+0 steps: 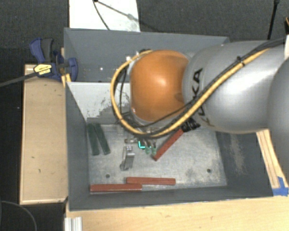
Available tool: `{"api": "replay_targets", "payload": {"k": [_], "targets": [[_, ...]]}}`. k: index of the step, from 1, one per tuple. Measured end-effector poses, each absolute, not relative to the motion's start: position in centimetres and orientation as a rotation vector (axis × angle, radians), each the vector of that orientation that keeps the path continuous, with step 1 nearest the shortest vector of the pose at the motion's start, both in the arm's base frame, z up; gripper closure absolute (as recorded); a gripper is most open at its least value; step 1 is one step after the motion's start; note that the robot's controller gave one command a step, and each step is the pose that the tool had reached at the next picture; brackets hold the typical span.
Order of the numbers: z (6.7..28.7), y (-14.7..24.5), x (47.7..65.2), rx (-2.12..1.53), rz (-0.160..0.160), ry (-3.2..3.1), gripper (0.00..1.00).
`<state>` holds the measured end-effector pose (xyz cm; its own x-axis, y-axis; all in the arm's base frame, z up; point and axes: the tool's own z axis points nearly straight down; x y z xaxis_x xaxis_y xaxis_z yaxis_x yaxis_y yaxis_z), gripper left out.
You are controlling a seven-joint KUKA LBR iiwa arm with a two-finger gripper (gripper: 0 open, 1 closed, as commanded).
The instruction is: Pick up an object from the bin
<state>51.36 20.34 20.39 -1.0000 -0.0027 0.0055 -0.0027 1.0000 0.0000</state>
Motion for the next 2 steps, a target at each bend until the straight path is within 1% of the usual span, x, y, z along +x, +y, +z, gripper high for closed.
{"api": "replay_targets", "payload": {"k": [1,2], "targets": [[9.3,18.8,57.8,-0.154,0.001,-3.137,0.0],[10.1,15.0,58.1,-0.252,0.002,-3.131,0.0]]}}
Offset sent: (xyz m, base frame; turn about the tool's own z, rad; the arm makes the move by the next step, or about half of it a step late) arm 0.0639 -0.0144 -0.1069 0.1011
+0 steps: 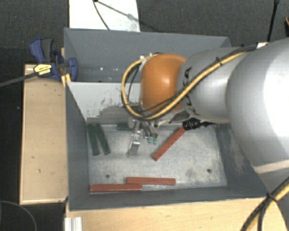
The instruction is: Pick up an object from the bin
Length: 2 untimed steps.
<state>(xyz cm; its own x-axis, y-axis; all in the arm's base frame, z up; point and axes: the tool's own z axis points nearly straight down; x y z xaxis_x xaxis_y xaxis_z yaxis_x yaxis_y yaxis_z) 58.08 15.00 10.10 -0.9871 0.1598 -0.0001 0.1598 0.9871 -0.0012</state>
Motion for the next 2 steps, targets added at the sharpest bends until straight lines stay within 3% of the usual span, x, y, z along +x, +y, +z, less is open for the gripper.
{"api": "replay_targets", "payload": {"k": [1,2], "targets": [[10.2,6.4,58.7,-0.188,0.007,-3.135,0.0],[7.0,1.6,56.6,-0.356,0.001,-3.12,0.0]]}}
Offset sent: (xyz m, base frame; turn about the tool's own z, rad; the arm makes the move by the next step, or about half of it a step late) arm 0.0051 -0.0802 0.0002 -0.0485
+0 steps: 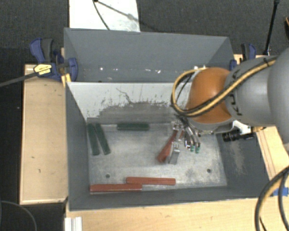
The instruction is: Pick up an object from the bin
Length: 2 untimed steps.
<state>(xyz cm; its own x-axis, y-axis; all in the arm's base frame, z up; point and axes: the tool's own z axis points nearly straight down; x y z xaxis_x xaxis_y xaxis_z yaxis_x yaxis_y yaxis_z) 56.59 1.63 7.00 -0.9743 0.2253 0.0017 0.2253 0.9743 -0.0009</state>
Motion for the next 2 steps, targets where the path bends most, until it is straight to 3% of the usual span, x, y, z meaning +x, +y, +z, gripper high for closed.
{"api": "replay_targets", "payload": {"k": [1,2], "targets": [[7.1,1.8,56.7,-0.359,-0.002,-3.122,1.0],[17.1,4.6,58.4,0.22,-0.001,-3.142,1.0]]}}
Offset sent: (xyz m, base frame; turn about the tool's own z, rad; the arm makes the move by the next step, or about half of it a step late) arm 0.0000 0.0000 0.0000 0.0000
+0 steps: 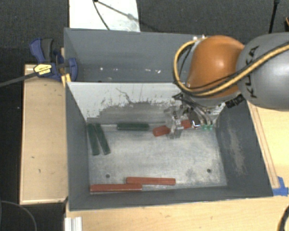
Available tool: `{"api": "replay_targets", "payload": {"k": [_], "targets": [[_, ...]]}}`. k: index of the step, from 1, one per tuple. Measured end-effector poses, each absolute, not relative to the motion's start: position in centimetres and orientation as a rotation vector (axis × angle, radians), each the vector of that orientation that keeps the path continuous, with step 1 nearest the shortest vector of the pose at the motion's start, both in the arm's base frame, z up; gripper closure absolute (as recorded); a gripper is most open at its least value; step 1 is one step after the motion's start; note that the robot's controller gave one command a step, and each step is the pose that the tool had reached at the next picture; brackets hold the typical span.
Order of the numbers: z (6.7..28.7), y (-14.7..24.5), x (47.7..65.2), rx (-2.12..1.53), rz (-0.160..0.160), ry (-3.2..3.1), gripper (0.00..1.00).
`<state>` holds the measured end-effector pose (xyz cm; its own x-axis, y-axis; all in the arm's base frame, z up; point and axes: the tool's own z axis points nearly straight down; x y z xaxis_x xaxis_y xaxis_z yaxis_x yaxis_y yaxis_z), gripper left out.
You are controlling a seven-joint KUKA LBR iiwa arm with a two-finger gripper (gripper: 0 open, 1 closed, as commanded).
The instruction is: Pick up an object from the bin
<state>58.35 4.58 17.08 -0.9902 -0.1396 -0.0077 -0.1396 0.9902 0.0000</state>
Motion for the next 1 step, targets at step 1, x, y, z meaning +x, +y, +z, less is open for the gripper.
{"api": "replay_targets", "payload": {"k": [1], "targets": [[26.05,5.47,57.01,-0.256,0.001,3.12,1.0]]}}
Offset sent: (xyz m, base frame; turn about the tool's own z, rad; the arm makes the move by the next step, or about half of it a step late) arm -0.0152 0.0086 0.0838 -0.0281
